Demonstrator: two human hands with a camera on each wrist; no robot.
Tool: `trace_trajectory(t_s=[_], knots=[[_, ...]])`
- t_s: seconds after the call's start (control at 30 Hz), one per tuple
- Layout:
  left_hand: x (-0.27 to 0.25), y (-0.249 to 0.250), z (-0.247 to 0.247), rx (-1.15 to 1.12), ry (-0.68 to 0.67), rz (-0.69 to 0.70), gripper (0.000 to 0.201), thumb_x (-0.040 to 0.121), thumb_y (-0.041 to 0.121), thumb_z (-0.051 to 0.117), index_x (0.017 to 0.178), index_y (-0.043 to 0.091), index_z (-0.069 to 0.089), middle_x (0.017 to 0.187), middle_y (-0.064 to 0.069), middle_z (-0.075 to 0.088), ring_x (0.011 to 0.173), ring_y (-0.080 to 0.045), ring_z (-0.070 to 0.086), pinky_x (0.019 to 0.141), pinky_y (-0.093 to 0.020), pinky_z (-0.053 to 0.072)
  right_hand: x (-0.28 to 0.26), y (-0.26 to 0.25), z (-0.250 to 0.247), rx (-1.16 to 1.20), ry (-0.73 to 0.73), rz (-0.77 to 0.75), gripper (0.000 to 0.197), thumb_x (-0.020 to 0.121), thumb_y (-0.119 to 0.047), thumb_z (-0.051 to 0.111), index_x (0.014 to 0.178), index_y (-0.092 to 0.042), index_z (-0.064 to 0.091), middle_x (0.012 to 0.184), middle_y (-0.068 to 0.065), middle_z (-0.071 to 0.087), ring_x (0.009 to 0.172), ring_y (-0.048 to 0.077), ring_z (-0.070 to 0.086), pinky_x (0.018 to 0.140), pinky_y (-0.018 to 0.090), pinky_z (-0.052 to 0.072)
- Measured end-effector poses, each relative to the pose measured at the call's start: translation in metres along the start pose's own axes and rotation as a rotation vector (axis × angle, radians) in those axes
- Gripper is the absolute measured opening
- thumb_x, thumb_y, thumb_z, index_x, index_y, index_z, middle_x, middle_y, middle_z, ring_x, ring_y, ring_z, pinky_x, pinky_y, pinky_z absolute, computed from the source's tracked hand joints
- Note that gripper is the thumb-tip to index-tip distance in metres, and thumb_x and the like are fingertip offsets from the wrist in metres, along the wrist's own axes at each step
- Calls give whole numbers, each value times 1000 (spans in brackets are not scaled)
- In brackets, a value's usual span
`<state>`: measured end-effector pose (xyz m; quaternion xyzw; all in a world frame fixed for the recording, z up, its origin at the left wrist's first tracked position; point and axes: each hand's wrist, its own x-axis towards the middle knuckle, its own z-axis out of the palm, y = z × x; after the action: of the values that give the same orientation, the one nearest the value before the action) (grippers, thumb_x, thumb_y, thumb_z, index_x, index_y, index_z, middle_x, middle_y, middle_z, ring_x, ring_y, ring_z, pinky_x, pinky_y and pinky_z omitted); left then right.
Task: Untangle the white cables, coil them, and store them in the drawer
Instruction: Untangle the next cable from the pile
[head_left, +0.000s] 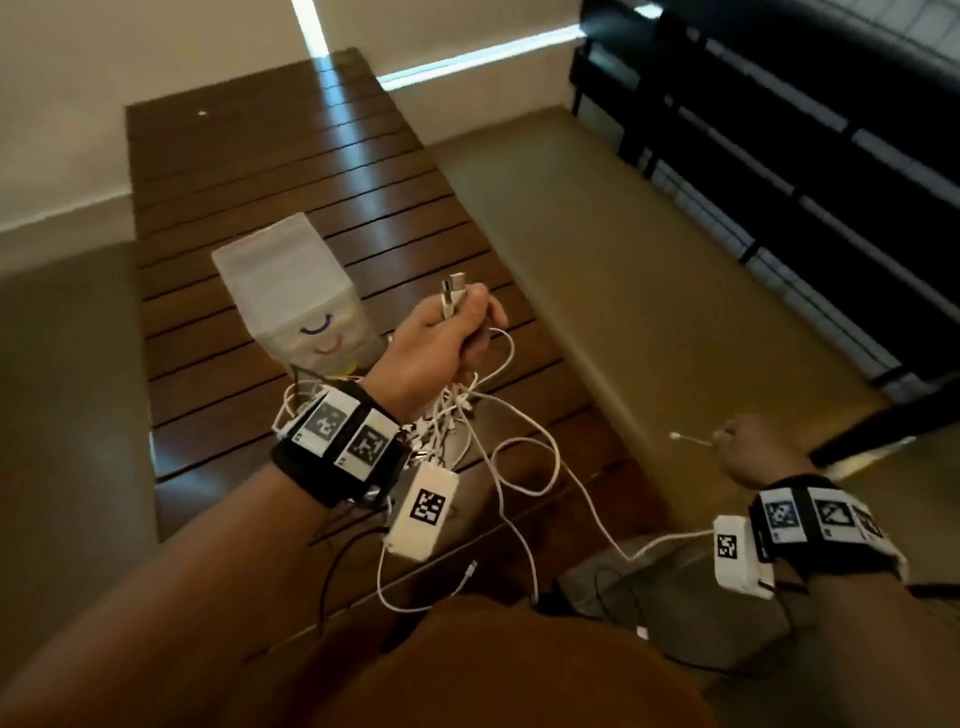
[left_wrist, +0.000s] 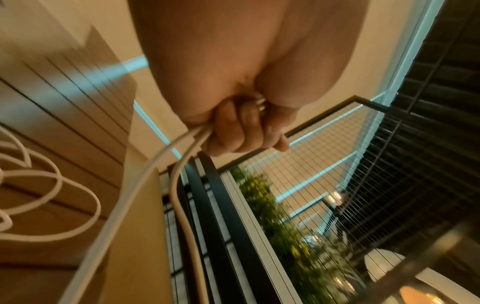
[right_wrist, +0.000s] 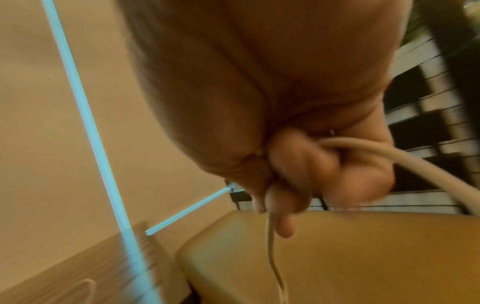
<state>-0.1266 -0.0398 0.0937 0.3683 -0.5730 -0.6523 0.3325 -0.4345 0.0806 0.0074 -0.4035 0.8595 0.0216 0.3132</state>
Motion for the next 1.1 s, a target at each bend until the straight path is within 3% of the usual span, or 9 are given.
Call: trace_trajectory(t_s=[0.1,0.17,0.27,0.37,0.5,0.63,0.87,0.97,1.1], knots=[[14,-4,40,-43,-219,-42,37,104,30,30,81,13,53,48,8,34,43,-8,26,43,-21,21,-19,34,17,114,-60,22,41,101,-31,44,133,-5,52,135,17,53,122,32,50,100,36,38],[19,-8,68,-47,-325,-71,37,104,28,28,81,11,51,48,10,33,42,-6,27,42,-18,26,-36,34,24,400,-51,-148,44,98,-33,52,139,-20,47,142,5,49,129,22,48,109,37,37],[23,-16,106,-61,-412,-132,37,105,26,27,81,10,50,49,9,31,43,-6,26,43,-18,25,-71,7,25,798,-266,-432,51,90,-10,64,133,-34,47,138,-10,51,127,4,49,103,21,43],[25,-22,130,-45,-462,-131,38,105,28,28,80,11,51,50,9,31,45,-7,26,45,-19,27,-83,-8,37,844,-411,-496,47,87,-1,64,122,-31,54,122,-12,62,108,1,62,88,19,52],[29,-20,134,-92,-455,-130,36,103,31,30,79,12,51,50,8,31,44,-8,25,45,-20,25,-71,13,61,922,-206,-387,10,94,-7,57,92,-6,67,87,13,71,80,20,67,78,29,54],[31,-13,130,-169,-423,-169,38,105,28,28,77,13,48,52,6,26,48,-13,16,46,-27,17,-51,63,104,830,-104,-222,18,95,-13,58,80,-15,70,81,1,70,77,7,63,75,20,43],[30,-15,133,-149,-438,-192,41,105,32,30,72,14,47,54,3,27,47,-12,21,42,-22,26,-37,93,152,769,-14,42,9,84,-7,71,92,-7,72,89,8,69,86,22,63,79,29,48],[30,-14,134,-149,-433,-196,41,105,32,30,72,15,48,56,2,26,47,-13,20,42,-22,24,-36,97,154,859,75,124,20,74,-4,79,78,-10,61,78,12,65,73,25,63,69,36,54],[27,-12,129,-170,-439,-198,39,104,33,30,74,15,48,57,2,25,47,-12,20,43,-22,24,-36,103,152,850,75,110,26,70,-5,82,68,-10,57,69,8,62,63,18,58,58,25,47]])
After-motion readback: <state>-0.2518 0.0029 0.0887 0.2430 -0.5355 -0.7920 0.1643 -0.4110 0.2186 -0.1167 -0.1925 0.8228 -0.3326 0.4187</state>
